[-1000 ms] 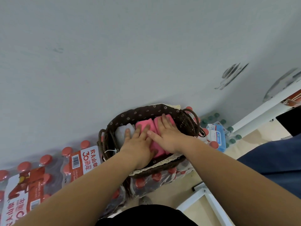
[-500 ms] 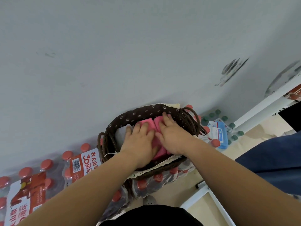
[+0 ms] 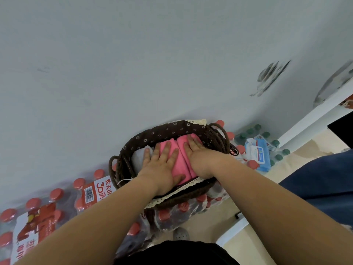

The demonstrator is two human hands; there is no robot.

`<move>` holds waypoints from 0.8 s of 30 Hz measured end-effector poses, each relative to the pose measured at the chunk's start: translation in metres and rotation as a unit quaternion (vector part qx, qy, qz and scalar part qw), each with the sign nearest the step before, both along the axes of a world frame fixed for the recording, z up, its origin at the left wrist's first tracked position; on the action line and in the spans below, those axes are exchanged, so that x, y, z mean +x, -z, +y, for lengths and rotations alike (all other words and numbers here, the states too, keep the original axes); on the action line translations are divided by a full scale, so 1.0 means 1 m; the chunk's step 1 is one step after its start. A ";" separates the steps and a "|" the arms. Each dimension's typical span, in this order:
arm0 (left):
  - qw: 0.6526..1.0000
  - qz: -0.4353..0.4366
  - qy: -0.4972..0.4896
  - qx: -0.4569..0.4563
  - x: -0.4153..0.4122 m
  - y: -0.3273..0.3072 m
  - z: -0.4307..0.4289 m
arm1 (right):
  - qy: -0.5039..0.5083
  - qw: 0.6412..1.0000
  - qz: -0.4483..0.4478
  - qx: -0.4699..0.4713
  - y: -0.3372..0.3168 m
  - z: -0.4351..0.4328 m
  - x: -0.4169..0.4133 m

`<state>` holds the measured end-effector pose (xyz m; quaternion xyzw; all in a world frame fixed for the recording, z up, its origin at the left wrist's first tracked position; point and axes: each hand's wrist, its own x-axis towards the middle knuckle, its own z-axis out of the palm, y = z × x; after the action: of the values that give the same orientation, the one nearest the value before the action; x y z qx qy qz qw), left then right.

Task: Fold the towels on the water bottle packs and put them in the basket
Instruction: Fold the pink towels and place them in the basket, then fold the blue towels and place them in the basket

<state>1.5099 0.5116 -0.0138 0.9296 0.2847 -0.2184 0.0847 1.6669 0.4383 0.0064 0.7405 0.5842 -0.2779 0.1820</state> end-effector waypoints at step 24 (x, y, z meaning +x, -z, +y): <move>0.853 -0.461 0.192 -0.153 -0.106 -0.060 -0.075 | 0.307 0.844 -0.143 0.415 -0.027 -0.187 -0.167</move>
<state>1.4043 0.4365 0.0459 0.9352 -0.0078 0.1823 0.3036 1.5000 0.2511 0.0338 0.9201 0.3547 0.0584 -0.1558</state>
